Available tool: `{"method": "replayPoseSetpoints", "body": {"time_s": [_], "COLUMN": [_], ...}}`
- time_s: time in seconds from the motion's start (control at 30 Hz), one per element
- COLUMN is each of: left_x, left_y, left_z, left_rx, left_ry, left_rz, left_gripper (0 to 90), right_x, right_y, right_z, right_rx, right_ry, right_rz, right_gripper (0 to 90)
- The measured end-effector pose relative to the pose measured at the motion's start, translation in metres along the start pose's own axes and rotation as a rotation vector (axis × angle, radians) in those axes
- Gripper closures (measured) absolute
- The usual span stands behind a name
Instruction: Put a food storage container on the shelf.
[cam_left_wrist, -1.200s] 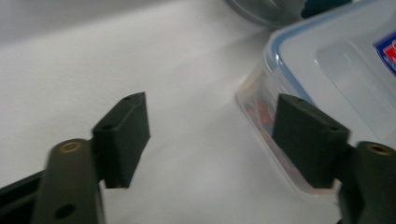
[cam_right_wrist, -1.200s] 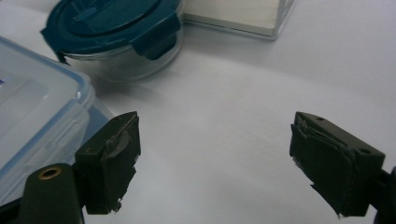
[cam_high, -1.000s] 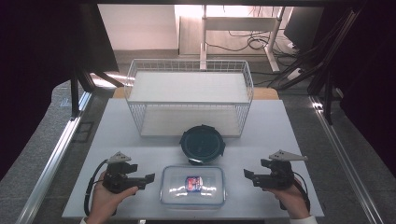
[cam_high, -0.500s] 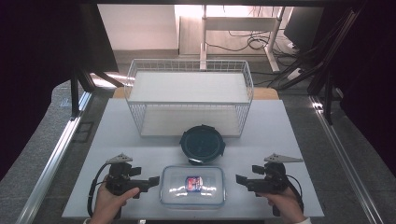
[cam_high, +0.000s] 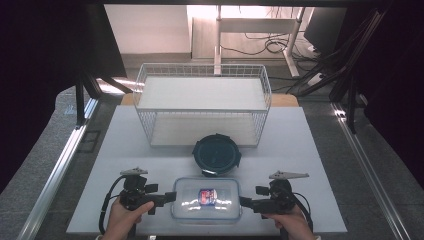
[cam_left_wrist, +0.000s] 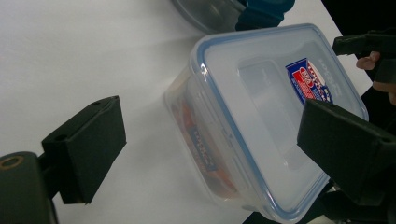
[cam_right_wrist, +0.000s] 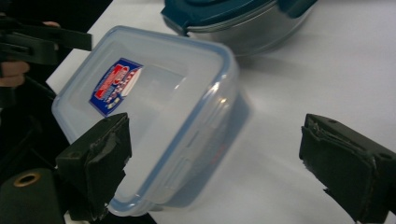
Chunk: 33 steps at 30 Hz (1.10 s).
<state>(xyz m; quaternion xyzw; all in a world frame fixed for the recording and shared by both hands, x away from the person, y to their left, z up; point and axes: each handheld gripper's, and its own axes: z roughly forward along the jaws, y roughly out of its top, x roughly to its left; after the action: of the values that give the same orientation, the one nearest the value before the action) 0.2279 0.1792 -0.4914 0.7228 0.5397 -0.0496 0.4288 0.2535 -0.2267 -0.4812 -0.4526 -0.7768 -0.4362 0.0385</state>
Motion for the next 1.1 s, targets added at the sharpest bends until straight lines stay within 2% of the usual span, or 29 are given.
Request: {"method": "replayPoseSetpoints", "body": {"time_s": [0.2, 0.3, 0.47, 0.67, 0.8, 0.87, 0.93, 1.07, 1.1], "left_x": [0.001, 0.002, 0.002, -0.001, -0.002, -0.003, -0.001, 0.0, -0.002], "left_y": [0.0, 0.0, -0.001, -0.005, -0.009, -0.009, -0.01, -0.011, -0.011], "left_z": [0.012, 0.019, 0.026, 0.034, 0.036, 0.036, 0.033, 0.03, 0.028], "left_rx": [0.022, 0.043, 0.062, 0.106, 0.122, 0.119, 0.098, 0.082, 0.063], "left_ry": [-0.045, -0.083, -0.107, -0.154, -0.185, -0.176, -0.179, -0.177, -0.16], "left_rz": [-0.036, -0.063, -0.08, -0.104, -0.13, -0.127, -0.143, -0.148, -0.142], "left_gripper": [7.8, 7.8, 8.4, 12.6, 16.9, 18.5, 21.7, 28.8, 30.6], "right_x": [0.006, 0.01, 0.012, 0.014, 0.013, 0.01, 0.008, 0.007, 0.006], "right_y": [-0.001, -0.003, -0.005, -0.009, -0.011, -0.012, -0.012, -0.012, -0.012], "right_z": [0.01, 0.019, 0.027, 0.037, 0.041, 0.041, 0.04, 0.036, 0.035], "right_rx": [0.014, 0.033, 0.052, 0.082, 0.097, 0.095, 0.102, 0.098, 0.093], "right_ry": [0.044, 0.061, 0.08, 0.098, 0.105, 0.119, 0.128, 0.13, 0.131], "right_rz": [0.042, 0.064, 0.093, 0.119, 0.16, 0.193, 0.219, 0.237, 0.246], "right_gripper": [9.0, 8.8, 8.9, 10.3, 12.9, 14.7, 17.2, 23.0, 25.0]}}
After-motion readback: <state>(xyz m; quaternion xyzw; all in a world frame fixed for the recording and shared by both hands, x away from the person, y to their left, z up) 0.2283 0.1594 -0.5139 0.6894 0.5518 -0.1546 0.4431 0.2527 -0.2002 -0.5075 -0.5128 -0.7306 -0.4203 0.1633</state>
